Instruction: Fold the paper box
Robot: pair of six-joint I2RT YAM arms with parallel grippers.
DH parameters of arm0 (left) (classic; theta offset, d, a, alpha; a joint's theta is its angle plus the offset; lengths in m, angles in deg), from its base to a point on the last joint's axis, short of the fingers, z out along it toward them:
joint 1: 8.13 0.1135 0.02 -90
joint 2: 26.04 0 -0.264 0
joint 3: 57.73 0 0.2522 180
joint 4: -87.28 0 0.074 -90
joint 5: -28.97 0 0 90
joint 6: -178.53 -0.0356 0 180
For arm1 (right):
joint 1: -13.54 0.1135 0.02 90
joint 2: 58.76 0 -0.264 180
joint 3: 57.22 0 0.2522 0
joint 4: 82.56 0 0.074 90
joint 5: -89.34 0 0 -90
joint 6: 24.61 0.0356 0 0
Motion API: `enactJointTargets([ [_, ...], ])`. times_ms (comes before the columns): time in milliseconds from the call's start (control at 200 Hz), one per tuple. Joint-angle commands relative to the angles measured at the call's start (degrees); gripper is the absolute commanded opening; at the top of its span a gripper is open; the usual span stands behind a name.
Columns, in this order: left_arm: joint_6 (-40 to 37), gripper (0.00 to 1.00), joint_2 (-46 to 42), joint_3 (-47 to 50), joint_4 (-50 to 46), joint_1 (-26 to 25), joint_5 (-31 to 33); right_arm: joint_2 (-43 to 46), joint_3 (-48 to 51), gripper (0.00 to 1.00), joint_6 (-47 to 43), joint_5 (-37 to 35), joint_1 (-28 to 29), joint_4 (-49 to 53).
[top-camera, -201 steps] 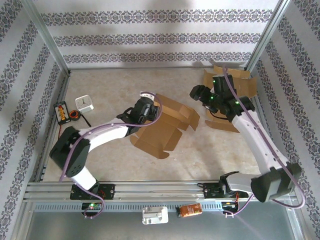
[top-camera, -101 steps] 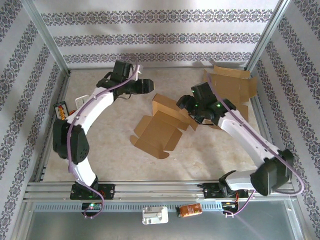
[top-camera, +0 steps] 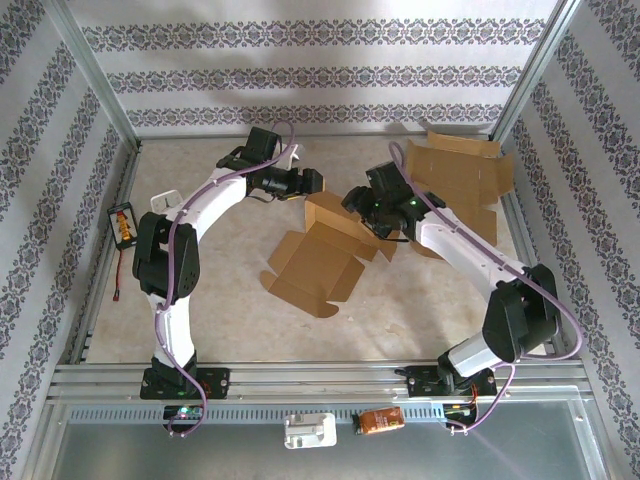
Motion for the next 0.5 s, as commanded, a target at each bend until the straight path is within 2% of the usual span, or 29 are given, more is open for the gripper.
enactJointTargets([
  [0, 2.5, 0.71, 0.1, 1.5, 2.2, -0.2, -0.8, -2.4, -0.8, 0.73, 0.3, 0.6, -0.6, -1.9],
  [110, 3.7, 0.64, -0.8, 3.7, 3.0, -0.9, 0.8, -4.0, -1.8, 0.71, -0.4, 0.0, -0.7, -2.1],
  [370, 6.3, 0.55, -6.4, 10.7, 4.8, -2.0, 7.4, -8.0, -5.0, 0.56, -7.7, 0.1, -0.9, -2.1],
  [495, 8.9, 0.53, -10.7, 16.3, 8.4, -2.1, 9.5, -11.0, -7.9, 0.52, -11.5, 1.9, -1.3, -1.0],
])
